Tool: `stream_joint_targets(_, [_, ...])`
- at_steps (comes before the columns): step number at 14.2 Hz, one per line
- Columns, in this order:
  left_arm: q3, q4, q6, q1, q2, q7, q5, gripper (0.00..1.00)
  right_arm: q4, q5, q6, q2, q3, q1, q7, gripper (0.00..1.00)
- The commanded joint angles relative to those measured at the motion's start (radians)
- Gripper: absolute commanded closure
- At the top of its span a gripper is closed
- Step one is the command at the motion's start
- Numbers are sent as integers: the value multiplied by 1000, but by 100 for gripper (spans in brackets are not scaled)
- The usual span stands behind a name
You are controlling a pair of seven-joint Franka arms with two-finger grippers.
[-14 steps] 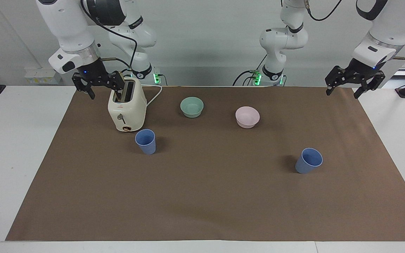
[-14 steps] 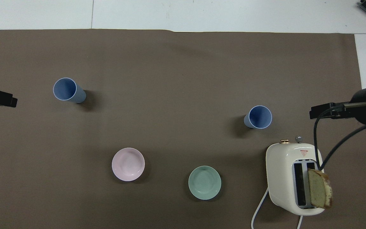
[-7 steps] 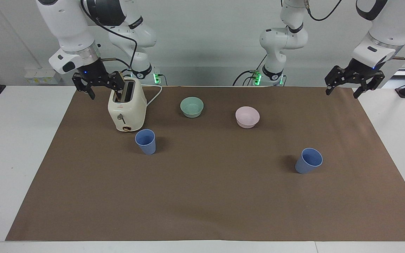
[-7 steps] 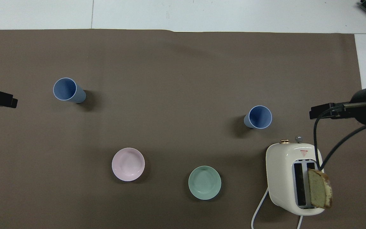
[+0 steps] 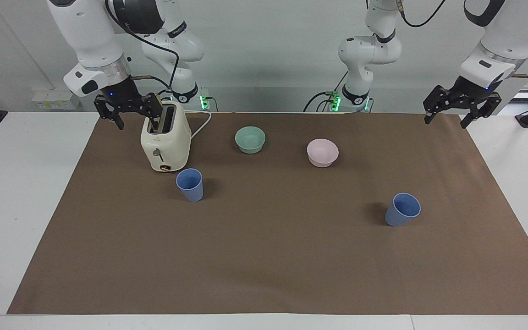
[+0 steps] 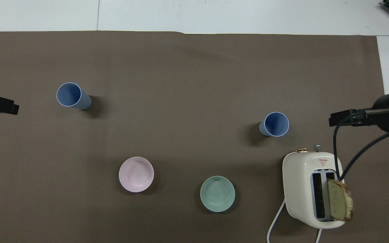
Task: Stack blue cups with both arms
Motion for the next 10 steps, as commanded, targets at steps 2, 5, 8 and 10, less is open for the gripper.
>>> stream_joint_targets(2, [-1,-32,1,-3,-27,-14,3,0,-19,-12,5,-18,6,-12,-22,0])
stream_joint_targets(5, [-1,-41,4,-3,-33,-14,3,0,-21,-13,5,-18,6,-13,-22,0])
stream_joint_targets(8, [-1,-41,3,-3,-33,-14,3,0,-19,-13,5,-18,6,-13,-24,0])
stream_joint_targets(10, [-1,-41,4,-3,-33,-14,3,0,-19,-13,5,-18,6,-12,-24,0])
